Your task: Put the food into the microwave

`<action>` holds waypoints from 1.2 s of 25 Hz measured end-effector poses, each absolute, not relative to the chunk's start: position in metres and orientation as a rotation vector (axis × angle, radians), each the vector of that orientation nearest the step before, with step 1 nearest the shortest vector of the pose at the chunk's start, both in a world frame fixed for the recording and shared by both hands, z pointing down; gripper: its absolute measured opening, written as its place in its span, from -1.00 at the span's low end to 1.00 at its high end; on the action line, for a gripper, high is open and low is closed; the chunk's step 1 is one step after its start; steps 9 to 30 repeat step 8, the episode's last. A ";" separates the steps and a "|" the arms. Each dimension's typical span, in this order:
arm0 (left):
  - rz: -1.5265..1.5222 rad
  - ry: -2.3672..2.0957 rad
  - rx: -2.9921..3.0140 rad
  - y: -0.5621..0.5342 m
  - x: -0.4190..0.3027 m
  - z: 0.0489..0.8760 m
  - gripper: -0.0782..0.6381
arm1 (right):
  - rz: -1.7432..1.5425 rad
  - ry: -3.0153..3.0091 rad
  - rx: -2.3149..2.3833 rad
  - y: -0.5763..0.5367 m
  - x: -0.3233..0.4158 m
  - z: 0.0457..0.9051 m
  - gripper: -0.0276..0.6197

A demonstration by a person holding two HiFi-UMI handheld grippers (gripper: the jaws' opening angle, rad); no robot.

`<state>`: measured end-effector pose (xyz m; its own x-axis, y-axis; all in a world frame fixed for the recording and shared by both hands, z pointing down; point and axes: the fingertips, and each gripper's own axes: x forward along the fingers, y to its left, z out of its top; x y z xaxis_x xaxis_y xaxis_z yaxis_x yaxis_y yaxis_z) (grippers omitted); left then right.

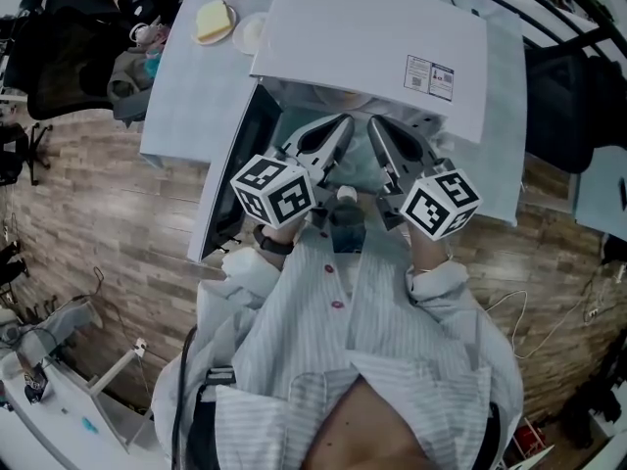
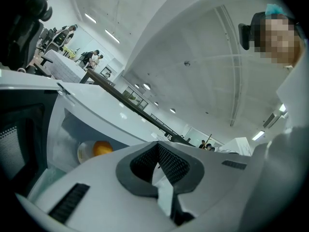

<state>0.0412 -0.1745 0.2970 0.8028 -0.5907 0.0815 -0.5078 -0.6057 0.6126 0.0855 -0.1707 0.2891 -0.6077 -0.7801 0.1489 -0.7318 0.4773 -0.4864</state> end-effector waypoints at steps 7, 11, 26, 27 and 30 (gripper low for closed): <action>-0.164 -0.795 2.360 -0.179 0.046 0.296 -0.76 | -0.786 2.618 -1.343 -0.176 0.086 0.288 -0.82; -0.165 -0.794 2.361 -0.180 0.046 0.296 -0.76 | -0.785 2.617 -1.343 -0.177 0.086 0.288 -0.82; -0.165 -0.794 2.361 -0.180 0.046 0.296 -0.76 | -0.785 2.617 -1.343 -0.177 0.086 0.288 -0.82; -0.165 -0.794 2.361 -0.180 0.046 0.296 -0.76 | -0.785 2.617 -1.343 -0.177 0.086 0.288 -0.82; -0.165 -0.794 2.361 -0.180 0.046 0.296 -0.76 | -0.785 2.617 -1.343 -0.177 0.086 0.288 -0.82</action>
